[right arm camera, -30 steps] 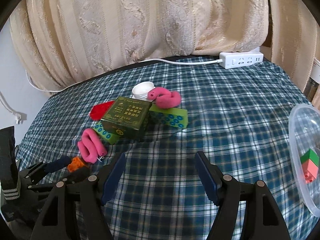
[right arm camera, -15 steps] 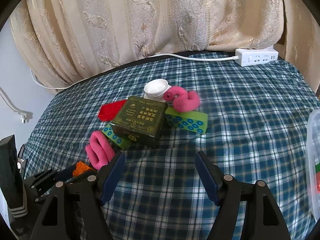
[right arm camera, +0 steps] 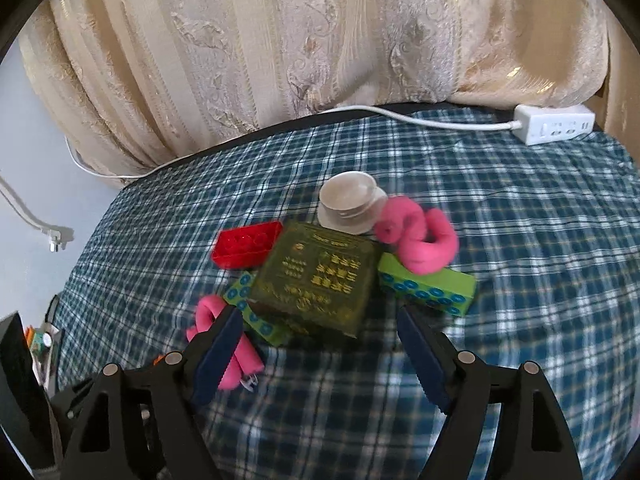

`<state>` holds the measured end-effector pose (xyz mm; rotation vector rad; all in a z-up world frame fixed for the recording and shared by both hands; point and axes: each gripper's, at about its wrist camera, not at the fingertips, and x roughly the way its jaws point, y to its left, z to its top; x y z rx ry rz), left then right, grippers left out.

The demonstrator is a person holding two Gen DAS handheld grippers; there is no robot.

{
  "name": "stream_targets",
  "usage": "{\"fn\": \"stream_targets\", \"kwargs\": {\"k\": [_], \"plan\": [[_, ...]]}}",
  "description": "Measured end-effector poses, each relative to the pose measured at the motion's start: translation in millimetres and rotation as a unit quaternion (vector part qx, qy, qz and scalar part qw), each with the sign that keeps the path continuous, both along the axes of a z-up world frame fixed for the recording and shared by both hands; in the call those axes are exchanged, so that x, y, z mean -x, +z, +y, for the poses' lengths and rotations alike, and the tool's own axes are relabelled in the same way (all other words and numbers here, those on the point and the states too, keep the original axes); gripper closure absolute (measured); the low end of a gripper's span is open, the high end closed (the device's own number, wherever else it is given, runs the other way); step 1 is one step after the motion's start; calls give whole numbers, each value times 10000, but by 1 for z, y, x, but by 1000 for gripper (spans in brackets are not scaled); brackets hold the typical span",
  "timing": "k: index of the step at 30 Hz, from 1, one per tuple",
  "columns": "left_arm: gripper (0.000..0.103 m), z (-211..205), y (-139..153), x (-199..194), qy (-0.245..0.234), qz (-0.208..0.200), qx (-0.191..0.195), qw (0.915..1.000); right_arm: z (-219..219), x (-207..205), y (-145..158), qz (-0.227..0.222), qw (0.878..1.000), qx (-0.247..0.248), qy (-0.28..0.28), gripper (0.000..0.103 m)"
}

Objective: Organize objects
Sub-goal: 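Grasp the orange duplo block with the left gripper, then grasp the dark green printed box with the right gripper and lift it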

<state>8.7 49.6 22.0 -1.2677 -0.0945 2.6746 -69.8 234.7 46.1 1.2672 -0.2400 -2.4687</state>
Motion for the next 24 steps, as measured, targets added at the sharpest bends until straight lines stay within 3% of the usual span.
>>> {"fn": "stream_targets", "kwargs": {"k": [24], "plan": [[70,-3,0,-2,160,-38,-41,9999,-23,34,-15,-206,9997,-13,-133,20]]}}
